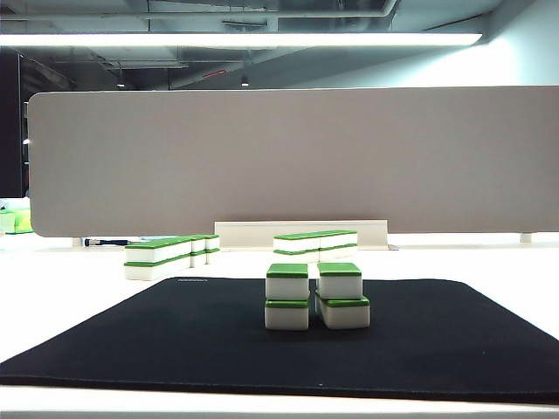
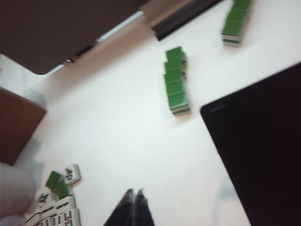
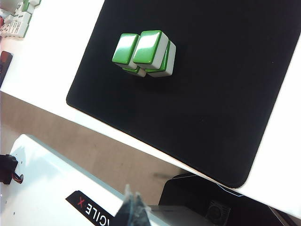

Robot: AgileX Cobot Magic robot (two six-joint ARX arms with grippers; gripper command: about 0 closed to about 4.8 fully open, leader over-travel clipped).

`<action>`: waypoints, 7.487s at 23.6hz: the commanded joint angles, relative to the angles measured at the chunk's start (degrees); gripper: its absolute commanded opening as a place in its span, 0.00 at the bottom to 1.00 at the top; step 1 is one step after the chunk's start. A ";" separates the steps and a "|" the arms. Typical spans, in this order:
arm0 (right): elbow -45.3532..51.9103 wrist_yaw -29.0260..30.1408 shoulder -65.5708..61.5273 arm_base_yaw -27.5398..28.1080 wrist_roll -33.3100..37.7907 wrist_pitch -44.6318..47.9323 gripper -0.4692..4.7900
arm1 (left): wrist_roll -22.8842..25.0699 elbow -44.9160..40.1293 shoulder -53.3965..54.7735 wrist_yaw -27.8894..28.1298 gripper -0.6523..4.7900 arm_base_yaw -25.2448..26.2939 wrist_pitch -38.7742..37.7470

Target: Take a mahjong tile from the mahjong wall and then place it on the table close to you.

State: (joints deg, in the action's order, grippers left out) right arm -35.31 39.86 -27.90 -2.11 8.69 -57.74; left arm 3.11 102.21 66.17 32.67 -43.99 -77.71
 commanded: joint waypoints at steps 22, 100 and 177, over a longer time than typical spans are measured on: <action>-0.20 0.04 0.07 0.02 -0.15 1.01 0.09 | -1.64 -8.28 -2.40 -7.37 0.11 17.11 21.18; -0.20 -0.15 0.07 -0.02 -0.15 0.98 0.09 | -11.28 -101.83 -65.88 -22.43 0.11 44.83 68.08; 34.99 -38.71 28.06 1.03 -4.44 47.32 0.09 | -11.28 -101.83 -65.88 -22.43 0.11 44.83 68.08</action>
State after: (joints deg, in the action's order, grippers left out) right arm -0.47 1.23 -0.36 -1.02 4.43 -10.61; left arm -7.99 0.27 0.27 10.57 0.91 -8.99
